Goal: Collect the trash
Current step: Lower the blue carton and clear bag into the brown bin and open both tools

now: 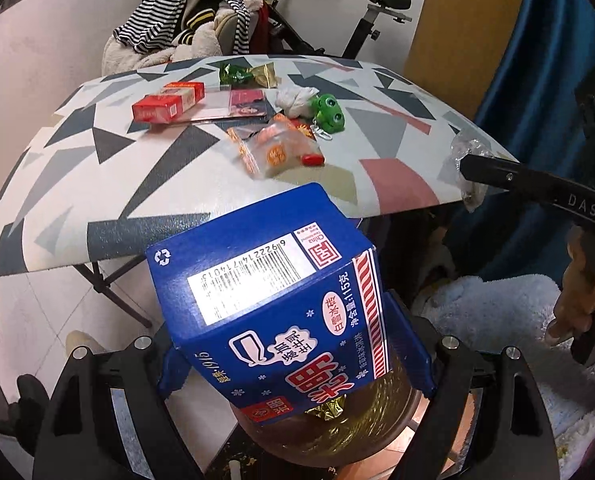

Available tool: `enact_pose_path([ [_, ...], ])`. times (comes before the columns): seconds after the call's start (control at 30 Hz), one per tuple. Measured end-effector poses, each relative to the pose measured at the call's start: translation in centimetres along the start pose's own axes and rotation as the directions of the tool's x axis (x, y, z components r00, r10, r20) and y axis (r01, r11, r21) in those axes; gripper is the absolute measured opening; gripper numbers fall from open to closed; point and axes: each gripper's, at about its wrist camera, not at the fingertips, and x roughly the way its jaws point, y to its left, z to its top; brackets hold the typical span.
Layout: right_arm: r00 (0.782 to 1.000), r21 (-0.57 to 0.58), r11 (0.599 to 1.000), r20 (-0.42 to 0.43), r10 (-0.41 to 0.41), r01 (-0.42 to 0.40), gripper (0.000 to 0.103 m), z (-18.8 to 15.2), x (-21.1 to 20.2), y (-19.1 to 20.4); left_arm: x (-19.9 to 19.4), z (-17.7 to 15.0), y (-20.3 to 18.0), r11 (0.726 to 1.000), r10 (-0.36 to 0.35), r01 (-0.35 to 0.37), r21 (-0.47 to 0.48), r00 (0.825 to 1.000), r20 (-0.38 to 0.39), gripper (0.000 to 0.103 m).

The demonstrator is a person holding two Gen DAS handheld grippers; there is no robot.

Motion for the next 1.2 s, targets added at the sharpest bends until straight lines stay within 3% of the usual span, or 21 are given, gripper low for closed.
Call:
enact_pose_path([
  [0.17, 1.000, 0.005, 1.000, -0.004, 0.001, -0.001, 0.029, -0.3, 0.1, -0.1, 0.4, -0.1, -0.1, 1.000, -0.003, 0.003, 0.011, 1.000, -0.017, 0.083],
  [0.27, 1.000, 0.009, 1.000, -0.008, 0.005, -0.005, 0.029, -0.5, 0.3, -0.2, 0.4, -0.2, -0.2, 1.000, -0.007, 0.007, 0.015, 1.000, -0.021, 0.089],
  [0.47, 0.999, 0.006, 1.000, -0.040, 0.009, -0.008, 0.029, -1.2, 1.3, 0.0, 0.1, 0.0, 0.9, 1.000, -0.002, 0.002, -0.031, 1.000, -0.010, 0.094],
  [0.8, 0.979, -0.039, 0.998, -0.199, 0.049, -0.058, 0.029, -4.8, 5.5, 2.6, -3.1, 1.3, 3.3, 0.991, 0.111, -0.102, -0.089, 0.988, 0.103, 0.094],
  [1.2, 0.945, -0.087, 0.996, -0.326, -0.011, -0.018, 0.030, -7.3, 8.0, 3.5, -5.2, 2.1, 4.5, 0.980, 0.195, -0.184, -0.076, 0.968, 0.161, 0.095],
])
